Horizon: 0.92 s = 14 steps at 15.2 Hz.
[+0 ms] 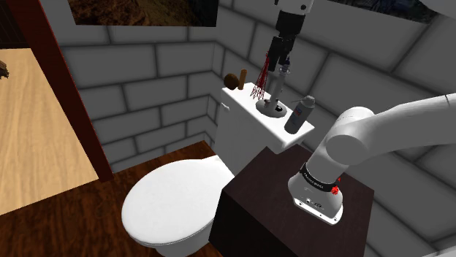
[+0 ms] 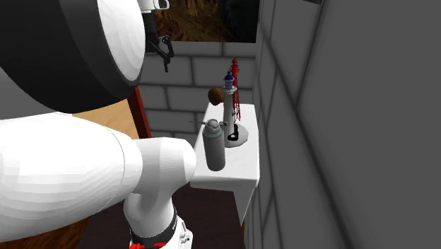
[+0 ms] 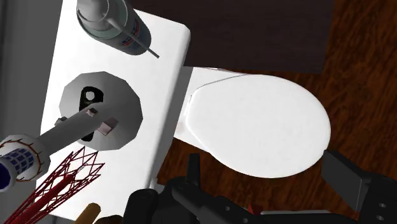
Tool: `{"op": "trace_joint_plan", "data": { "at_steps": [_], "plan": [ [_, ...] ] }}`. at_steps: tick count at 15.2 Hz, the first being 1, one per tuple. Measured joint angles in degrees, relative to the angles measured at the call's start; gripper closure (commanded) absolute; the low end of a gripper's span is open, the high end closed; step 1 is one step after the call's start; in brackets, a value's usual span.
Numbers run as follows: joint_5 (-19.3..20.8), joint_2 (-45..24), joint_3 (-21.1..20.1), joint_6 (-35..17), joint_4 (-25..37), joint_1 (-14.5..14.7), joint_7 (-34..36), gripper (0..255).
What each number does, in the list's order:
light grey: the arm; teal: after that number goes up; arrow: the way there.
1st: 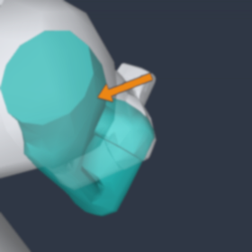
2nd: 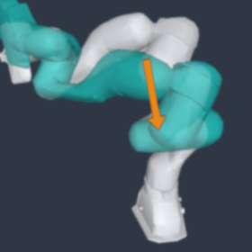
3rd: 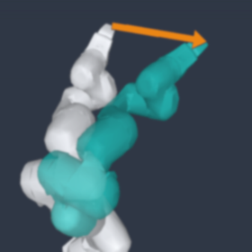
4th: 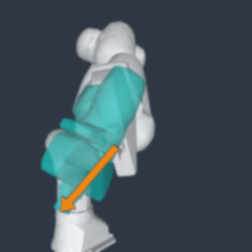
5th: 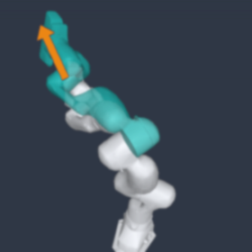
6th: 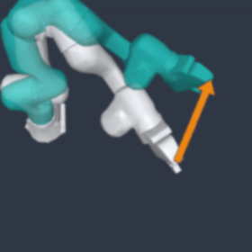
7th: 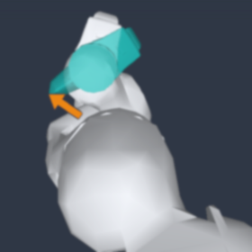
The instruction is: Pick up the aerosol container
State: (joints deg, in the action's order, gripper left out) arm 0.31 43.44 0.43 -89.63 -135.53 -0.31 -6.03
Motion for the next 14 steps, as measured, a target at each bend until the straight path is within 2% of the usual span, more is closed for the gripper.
{"op": "trace_joint_plan", "data": {
  "at_steps": [3, 7, 14],
  "plan": [
    [0.78, 2.11, 0.76, -0.98, -2.53, -0.61, -0.49, 0],
    [4.08, 8.39, 4.09, -3.18, -9.18, -3.1, -2.9, 0],
    [11.87, 18.49, 11.91, -7.5, -19.79, -9.57, -8.36, 0]
  ]
}}
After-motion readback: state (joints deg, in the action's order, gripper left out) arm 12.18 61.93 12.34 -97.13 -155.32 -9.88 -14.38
